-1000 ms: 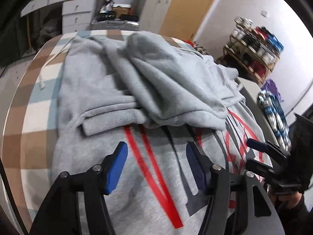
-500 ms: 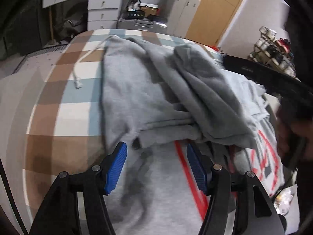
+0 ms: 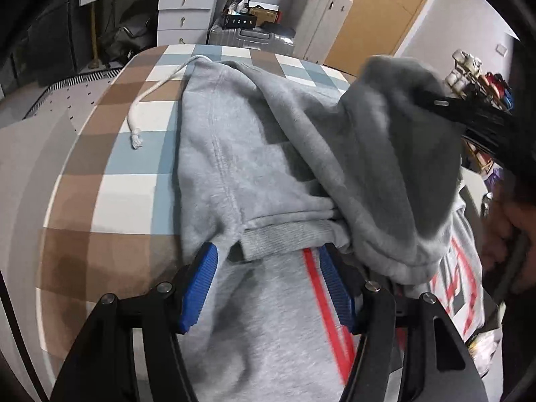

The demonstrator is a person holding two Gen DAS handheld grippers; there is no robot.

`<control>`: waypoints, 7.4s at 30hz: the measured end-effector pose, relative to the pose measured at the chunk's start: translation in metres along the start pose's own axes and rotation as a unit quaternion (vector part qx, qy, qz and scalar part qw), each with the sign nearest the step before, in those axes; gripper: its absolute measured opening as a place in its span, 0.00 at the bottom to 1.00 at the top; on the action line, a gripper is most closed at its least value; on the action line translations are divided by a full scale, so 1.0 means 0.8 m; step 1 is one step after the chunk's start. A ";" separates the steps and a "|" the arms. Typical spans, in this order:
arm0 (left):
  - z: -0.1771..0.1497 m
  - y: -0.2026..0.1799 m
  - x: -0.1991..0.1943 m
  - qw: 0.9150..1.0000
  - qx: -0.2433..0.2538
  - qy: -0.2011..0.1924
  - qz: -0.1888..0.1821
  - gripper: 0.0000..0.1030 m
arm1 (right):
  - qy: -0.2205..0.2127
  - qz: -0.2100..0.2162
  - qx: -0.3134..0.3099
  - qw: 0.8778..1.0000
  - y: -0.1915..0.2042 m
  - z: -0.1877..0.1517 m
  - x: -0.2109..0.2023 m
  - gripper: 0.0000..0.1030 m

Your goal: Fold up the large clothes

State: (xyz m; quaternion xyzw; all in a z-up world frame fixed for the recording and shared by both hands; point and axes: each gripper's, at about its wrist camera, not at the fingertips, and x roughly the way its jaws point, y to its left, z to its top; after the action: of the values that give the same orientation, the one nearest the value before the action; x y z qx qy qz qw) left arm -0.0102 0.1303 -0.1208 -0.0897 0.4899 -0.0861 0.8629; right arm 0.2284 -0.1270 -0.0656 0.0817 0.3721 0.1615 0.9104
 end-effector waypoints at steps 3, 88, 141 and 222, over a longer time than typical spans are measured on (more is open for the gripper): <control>-0.004 -0.012 -0.006 1.000 0.015 -0.018 0.008 0.57 | -0.031 0.011 0.009 0.999 -0.014 -0.004 -0.051 0.14; 0.199 -0.062 0.209 0.980 0.105 0.163 0.055 0.99 | 0.239 -0.095 -0.024 0.966 -0.169 0.013 0.164 1.00; -0.189 0.028 -0.066 0.993 -0.118 -0.013 -0.026 0.99 | -0.077 0.129 0.064 0.987 -0.077 -0.224 -0.209 1.00; -0.033 0.044 -0.027 0.973 -0.024 0.119 -0.195 0.74 | 0.170 0.199 0.043 0.964 0.027 -0.204 0.003 0.04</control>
State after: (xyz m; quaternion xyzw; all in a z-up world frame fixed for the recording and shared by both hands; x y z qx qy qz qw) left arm -0.0417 0.1677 -0.1249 -0.1932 0.5636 -0.2512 0.7628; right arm 0.1102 -0.1016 -0.1768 0.1648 0.5038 0.3349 0.7790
